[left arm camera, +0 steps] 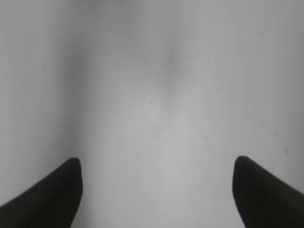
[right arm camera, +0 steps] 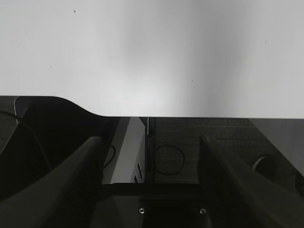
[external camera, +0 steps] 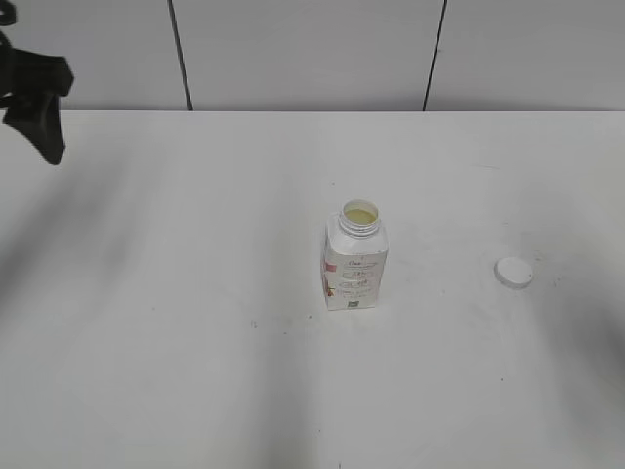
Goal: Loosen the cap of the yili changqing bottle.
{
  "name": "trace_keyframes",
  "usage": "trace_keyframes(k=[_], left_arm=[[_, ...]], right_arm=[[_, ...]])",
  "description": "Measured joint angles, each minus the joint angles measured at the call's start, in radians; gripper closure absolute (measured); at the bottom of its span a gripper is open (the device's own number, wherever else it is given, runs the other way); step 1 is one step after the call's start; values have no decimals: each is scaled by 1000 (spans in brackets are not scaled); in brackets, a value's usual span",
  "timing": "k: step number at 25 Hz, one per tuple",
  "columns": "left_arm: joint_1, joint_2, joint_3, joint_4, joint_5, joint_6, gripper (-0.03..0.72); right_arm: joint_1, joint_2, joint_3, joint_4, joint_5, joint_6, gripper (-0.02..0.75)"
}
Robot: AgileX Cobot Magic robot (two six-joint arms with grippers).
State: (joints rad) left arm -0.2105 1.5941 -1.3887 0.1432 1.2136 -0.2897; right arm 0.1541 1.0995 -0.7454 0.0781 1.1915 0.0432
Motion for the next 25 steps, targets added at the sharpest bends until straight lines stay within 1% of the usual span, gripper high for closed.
trace_keyframes(k=[6,11,15,20,25], left_arm=[[0,-266,208,18,4,3,107],[0,-481,327,1,6,3,119],[0,-652,406,-1,7,14,130],[0,-884,495,-2,8,82,136],[0,-1059,579,-2,8,91,137]], right_arm=[[0,-12,0,0,17,-1,241],[0,-99,9,0,18,-1,241],[0,-218,43,0,20,0,241],[0,-432,95,-1,24,-1,241],[0,-610,112,-13,26,-1,241]])
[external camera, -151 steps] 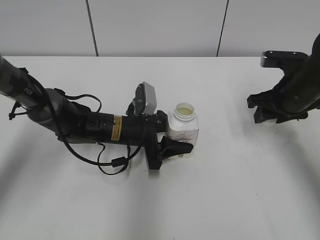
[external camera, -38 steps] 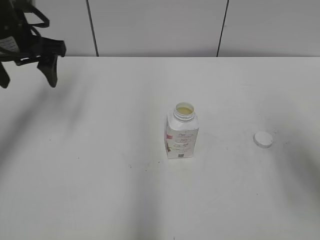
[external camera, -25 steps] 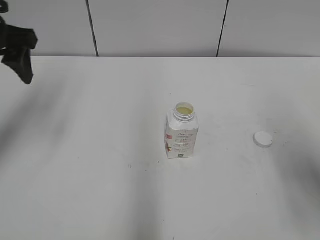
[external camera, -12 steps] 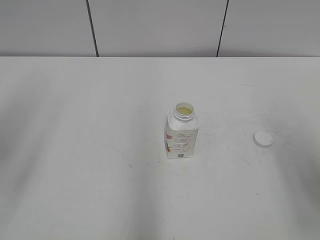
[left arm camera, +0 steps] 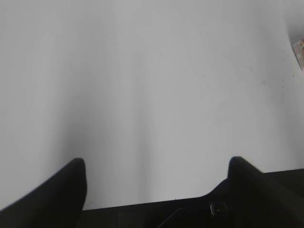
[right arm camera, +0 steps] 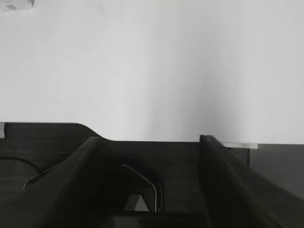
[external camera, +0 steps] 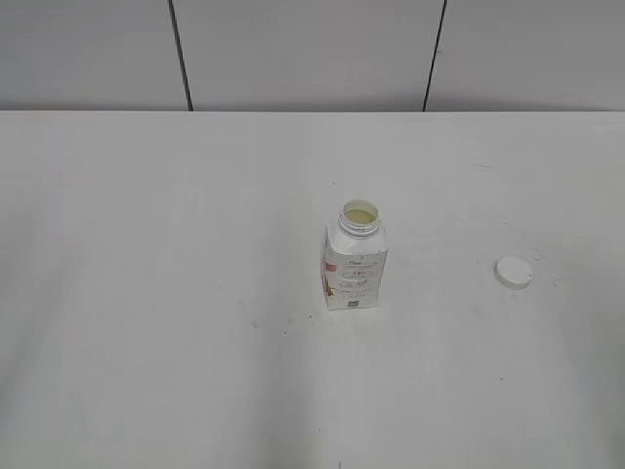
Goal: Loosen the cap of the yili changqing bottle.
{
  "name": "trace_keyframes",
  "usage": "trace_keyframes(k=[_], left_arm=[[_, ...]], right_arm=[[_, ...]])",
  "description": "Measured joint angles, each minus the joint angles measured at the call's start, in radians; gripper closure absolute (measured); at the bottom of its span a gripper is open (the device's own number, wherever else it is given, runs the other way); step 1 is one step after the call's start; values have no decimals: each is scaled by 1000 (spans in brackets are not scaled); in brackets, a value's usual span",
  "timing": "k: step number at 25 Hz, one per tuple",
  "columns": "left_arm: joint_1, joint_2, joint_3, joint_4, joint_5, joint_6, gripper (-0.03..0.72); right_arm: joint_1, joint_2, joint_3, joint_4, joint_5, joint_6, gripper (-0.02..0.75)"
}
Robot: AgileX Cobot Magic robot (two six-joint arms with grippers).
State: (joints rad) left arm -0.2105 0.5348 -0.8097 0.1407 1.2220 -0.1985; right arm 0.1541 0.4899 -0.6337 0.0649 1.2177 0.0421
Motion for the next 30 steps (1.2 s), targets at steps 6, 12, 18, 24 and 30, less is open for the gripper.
trace_keyframes(k=[6,12,18,24,30], left_arm=[[0,-203,89,0,1,31,143],[0,-345,162,-1,2,43,144],[0,-450,214,-2,-3,46,144],[0,-536,238,-6,-12,47,144],[0,-542,238,-9,-19,48,144]], right_arm=[[0,-153,3,-54,0,0,241],[0,-266,81,-79,-27,-22,241],[0,-367,91,-65,-67,-73,241],[0,-494,95,-65,-70,-106,241],[0,-498,98,-46,-75,-124,241]])
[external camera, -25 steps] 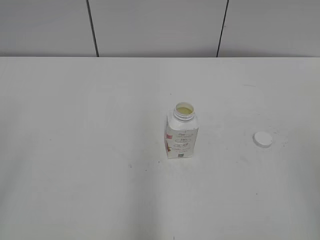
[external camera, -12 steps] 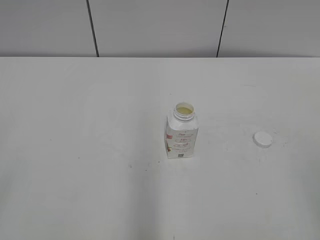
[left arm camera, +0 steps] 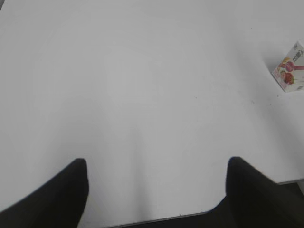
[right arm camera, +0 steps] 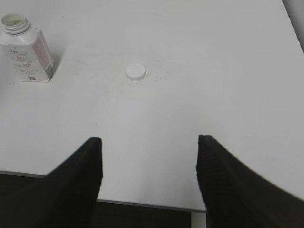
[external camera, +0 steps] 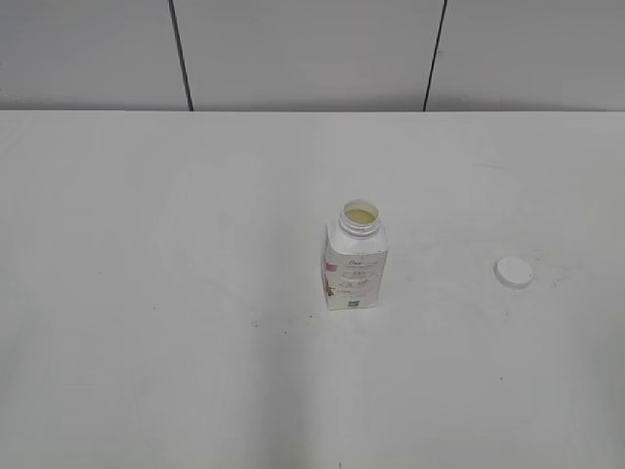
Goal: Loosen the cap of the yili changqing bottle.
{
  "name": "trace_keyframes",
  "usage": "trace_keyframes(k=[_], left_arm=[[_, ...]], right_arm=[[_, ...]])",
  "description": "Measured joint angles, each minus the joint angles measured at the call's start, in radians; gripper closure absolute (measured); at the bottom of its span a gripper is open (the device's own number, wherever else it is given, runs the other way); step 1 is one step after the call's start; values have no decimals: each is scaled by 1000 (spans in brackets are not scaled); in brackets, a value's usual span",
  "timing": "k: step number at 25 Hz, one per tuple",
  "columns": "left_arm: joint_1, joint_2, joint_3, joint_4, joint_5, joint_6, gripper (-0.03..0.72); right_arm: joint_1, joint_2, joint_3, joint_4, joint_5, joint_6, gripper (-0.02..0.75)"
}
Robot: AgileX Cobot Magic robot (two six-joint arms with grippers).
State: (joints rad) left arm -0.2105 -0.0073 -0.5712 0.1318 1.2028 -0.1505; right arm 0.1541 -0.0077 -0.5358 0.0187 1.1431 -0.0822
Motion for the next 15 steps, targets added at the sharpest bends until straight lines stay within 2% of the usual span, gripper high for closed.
trace_keyframes(k=[6,15], left_arm=[[0,0,46,-16,-129,5,144],[0,0,52,-32,-142,6,148]], right_arm=[[0,0,20,11,-43,-6,241],[0,0,23,13,-45,-8,241]])
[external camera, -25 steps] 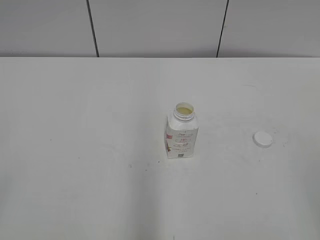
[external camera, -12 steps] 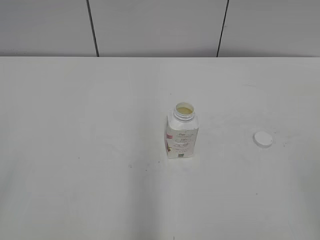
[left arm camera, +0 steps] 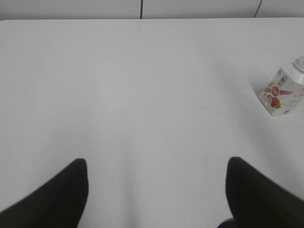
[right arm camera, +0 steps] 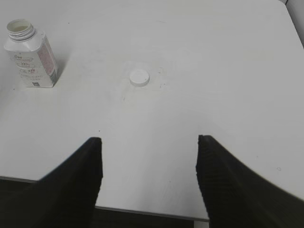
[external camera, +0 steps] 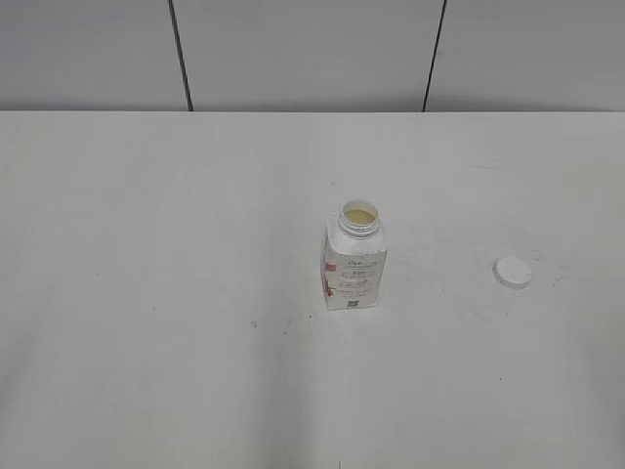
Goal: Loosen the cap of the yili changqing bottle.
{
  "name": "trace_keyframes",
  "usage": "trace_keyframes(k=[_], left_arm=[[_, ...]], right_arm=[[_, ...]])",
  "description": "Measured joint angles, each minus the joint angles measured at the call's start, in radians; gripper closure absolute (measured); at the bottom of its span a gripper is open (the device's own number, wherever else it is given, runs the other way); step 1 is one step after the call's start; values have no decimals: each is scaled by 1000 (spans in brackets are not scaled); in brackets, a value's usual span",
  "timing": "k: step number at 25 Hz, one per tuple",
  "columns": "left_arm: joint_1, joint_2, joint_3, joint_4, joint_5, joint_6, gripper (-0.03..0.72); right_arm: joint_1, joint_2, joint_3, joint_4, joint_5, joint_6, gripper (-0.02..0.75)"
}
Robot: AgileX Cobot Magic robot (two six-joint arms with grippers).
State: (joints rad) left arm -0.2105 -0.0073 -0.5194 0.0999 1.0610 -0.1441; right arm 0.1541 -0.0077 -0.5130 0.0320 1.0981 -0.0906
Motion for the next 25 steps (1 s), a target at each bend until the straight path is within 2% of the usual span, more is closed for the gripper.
trace_keyframes(k=[4,6,11,14,21,25], left_arm=[[5,0,1,-14,0,0,155],[28,0,1,-17,0,0,155],[160,0,1,-20,0,0,168],[223,0,1,-20,0,0,171],[238,0,1,-26,0,6,174],[238,0,1,-93,0,115,176]], right_arm=[[-1,0,0,0,-1,0,241],[-1,0,0,0,-1,0,241],[-7,0,0,1,-1,0,241],[-38,0,0,1,-1,0,241],[-69,0,0,1,-2,0,241],[-69,0,0,1,-2,0,241]])
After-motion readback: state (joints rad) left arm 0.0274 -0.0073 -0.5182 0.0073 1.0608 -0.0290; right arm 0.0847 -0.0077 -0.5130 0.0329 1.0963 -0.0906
